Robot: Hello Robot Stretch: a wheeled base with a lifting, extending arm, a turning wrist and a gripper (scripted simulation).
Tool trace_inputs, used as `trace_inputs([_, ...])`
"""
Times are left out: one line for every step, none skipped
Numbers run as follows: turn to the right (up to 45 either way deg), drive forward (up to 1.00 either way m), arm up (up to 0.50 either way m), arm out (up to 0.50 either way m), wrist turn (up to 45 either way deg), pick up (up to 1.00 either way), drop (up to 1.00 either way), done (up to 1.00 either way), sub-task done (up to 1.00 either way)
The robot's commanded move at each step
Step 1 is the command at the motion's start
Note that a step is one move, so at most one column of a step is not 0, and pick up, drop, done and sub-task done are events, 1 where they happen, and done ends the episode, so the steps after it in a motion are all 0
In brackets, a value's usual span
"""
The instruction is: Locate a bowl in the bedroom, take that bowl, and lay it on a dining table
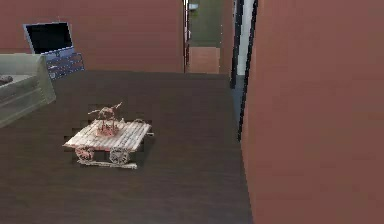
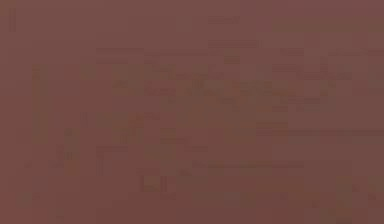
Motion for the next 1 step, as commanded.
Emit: trace_inputs([3.0, 0.0, 0.0, 0.0, 0.0, 0.0, 0.0, 0.0, 0.0])
